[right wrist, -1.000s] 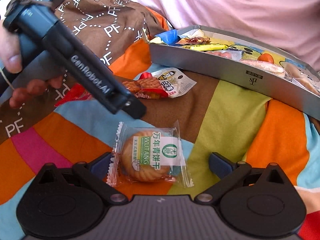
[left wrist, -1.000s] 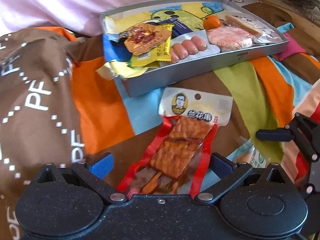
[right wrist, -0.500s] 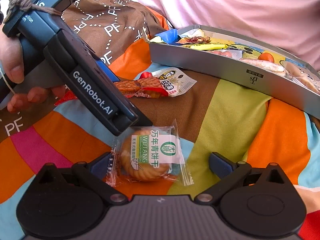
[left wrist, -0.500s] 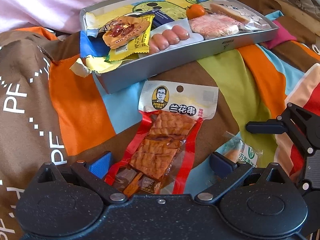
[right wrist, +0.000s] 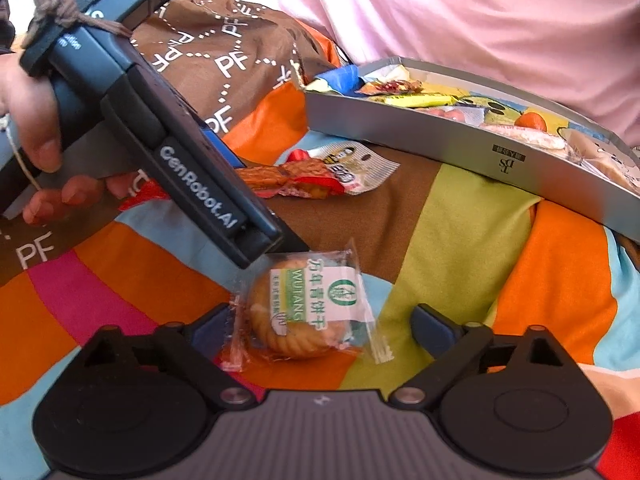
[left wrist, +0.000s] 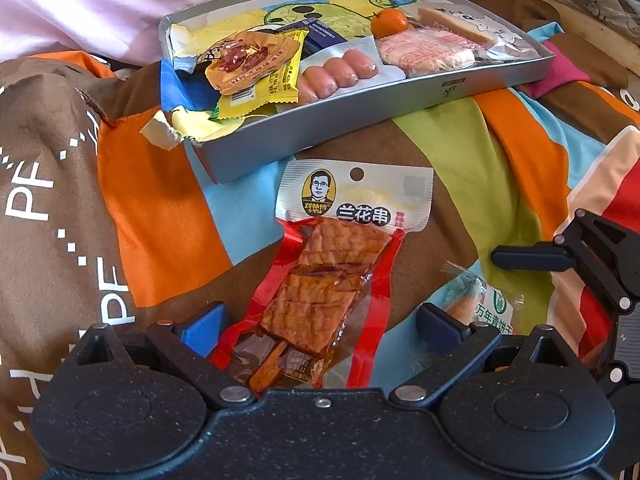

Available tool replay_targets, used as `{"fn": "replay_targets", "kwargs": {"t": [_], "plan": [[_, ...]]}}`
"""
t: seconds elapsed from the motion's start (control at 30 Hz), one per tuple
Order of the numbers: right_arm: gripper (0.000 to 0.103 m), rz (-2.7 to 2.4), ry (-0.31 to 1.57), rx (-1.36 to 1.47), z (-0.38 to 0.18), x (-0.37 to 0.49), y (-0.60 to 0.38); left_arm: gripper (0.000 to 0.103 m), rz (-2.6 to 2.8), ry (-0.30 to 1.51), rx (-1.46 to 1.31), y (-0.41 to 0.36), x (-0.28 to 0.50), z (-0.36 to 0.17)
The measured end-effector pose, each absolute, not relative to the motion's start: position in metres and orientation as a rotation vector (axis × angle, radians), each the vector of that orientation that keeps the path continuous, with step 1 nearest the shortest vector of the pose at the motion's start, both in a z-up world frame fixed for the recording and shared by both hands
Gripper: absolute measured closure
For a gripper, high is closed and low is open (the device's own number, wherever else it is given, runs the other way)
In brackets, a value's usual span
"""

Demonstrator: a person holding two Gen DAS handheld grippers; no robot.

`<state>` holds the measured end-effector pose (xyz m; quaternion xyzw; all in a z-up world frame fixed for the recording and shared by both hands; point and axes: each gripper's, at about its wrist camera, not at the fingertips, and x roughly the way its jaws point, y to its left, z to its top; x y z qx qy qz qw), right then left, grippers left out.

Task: Organize snacks
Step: 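Close the left tool on the red strip packet while the right tool grasps the wrapped biscuit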

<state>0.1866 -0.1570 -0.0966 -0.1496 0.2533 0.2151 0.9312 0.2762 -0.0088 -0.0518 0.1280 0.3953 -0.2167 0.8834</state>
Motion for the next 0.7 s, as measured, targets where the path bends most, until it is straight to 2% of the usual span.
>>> {"fn": "replay_targets", "kwargs": {"t": [0.17, 0.5, 0.7], "plan": [[0.025, 0.462, 0.512, -0.299, -0.096, 0.180, -0.156, 0.011, -0.457, 0.798, 0.257, -0.007, 0.269, -0.053], [0.031, 0.448, 0.510, -0.270, -0.099, 0.177, -0.154, 0.028, -0.456, 0.776, 0.271, -0.011, 0.261, -0.049], [0.040, 0.419, 0.503, -0.244, -0.099, 0.167, -0.154, 0.038, -0.428, 0.748, 0.257, -0.011, 0.249, -0.046]]}}
